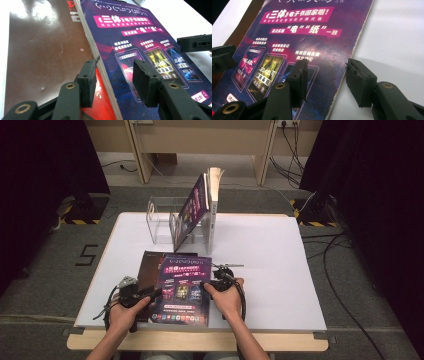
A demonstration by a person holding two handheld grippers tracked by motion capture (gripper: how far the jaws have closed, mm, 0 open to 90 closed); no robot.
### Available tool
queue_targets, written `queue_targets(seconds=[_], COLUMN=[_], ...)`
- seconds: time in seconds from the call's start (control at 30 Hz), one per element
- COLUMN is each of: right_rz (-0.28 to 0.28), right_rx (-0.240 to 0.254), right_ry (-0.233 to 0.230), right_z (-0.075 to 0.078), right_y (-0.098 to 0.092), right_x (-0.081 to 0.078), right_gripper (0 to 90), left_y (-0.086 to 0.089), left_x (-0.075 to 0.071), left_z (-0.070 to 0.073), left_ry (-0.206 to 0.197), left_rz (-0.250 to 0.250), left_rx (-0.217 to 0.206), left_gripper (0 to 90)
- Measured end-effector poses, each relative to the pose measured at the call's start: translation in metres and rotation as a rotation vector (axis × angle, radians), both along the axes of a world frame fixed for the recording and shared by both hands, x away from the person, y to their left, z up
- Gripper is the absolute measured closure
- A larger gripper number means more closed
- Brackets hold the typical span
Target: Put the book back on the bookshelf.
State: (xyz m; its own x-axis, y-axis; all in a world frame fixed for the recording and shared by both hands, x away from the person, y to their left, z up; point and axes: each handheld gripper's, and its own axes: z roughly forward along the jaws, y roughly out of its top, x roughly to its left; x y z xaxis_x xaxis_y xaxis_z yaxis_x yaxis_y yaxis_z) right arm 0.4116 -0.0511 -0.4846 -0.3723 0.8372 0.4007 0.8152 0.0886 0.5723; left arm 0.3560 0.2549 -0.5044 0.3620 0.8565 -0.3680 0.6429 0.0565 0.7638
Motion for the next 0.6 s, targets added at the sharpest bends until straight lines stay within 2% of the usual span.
queue_targets(seconds=[0.37,0.6], right_rz=[-0.005,-0.018], right_rx=[0.013,0.029], right_ry=[0.009,0.023], right_z=[-0.0005,-0.0004], right_y=[-0.0006,-0.0004], right_x=[0.0018,0.0021], right_gripper=[50.8,49.4], left_y=[-0.0035,-0.0042], left_x=[0.0003,0.0], left_z=[-0.0004,0.0001], left_ry=[0.0,-0.003], left_rz=[-0.013,-0.016], left_rx=[-0.002,0.024], left_gripper=[54.8,56.8])
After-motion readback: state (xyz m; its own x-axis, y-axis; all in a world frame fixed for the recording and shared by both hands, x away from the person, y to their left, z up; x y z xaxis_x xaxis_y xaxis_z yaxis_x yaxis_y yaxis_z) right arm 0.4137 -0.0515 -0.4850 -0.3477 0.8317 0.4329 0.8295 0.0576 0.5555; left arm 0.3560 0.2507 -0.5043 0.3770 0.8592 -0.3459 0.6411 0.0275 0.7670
